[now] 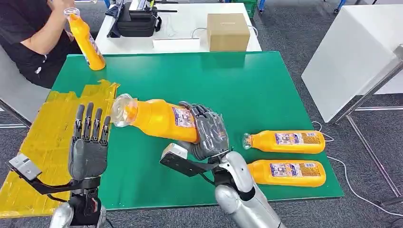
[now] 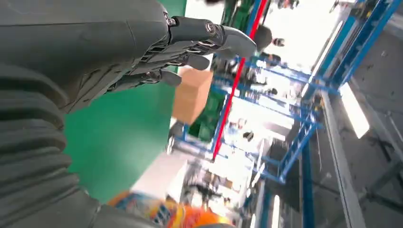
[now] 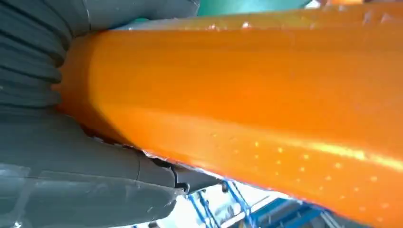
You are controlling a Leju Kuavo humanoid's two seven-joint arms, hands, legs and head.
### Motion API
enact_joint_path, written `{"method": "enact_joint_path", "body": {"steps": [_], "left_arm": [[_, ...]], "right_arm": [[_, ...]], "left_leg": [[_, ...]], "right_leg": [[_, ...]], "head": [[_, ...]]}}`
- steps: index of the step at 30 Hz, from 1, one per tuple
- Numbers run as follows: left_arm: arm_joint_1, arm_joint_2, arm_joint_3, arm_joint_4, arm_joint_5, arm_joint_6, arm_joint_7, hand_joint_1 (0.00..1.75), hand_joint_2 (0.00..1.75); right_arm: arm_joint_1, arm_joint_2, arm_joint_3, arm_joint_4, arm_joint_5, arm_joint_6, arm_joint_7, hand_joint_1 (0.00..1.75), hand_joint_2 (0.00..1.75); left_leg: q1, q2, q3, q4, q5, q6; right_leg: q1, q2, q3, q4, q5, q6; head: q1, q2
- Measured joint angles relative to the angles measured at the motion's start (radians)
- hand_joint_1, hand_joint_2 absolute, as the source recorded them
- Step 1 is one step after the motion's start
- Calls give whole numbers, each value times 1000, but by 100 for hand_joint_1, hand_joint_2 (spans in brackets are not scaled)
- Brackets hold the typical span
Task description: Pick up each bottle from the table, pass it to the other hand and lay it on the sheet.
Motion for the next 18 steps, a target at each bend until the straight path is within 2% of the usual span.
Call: {"method": "enact_joint_path", "body": {"steps": [8, 18], "left_arm": [[-8, 2, -39, 0, 23, -32, 7, 0, 175], [-13, 9, -54, 0, 28, -61, 7, 0, 175]], "right_arm": [[-37, 34, 82, 101, -43, 71, 19, 175, 175], [-74, 50, 124, 182, -70, 122, 42, 175, 175]], "left_leg": [[0, 0, 0, 0, 0, 0], [0, 0, 0, 0, 0, 0]], "right_leg": [[0, 0, 0, 0, 0, 0], [0, 0, 0, 0, 0, 0]], "head": [[0, 0], [0, 0]]}}
